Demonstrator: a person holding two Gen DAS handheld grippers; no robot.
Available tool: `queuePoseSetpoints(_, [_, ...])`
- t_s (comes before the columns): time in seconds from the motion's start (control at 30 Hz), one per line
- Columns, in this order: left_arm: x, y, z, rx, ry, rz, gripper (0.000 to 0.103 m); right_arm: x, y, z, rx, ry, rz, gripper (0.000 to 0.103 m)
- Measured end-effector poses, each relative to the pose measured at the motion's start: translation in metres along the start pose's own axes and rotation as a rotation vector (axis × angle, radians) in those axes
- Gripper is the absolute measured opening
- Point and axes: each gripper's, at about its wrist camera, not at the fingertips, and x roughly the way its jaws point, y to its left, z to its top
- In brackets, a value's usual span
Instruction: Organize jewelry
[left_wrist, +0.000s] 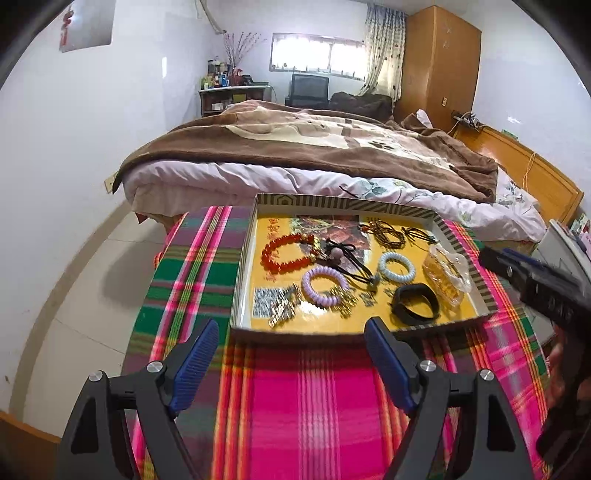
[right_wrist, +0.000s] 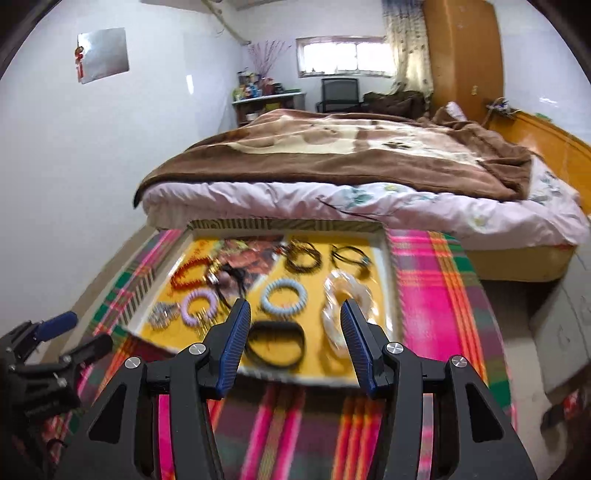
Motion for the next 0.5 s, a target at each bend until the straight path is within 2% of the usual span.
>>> queuePoseSetpoints(0.27, [-0.025, -0.023, -0.033, 0.046, -0.012, 0.024, 0.082, -0.041, 0.005, -0.045, 0.029, -0.033, -0.08, 0.052])
queuePoseSetpoints(0.5, [-0.039, -0.033, -0.046, 0.041, -0.023, 0.011, 0.082, -0.064, 0.01, -0.064, 0.026, -0.041, -0.104, 0.052])
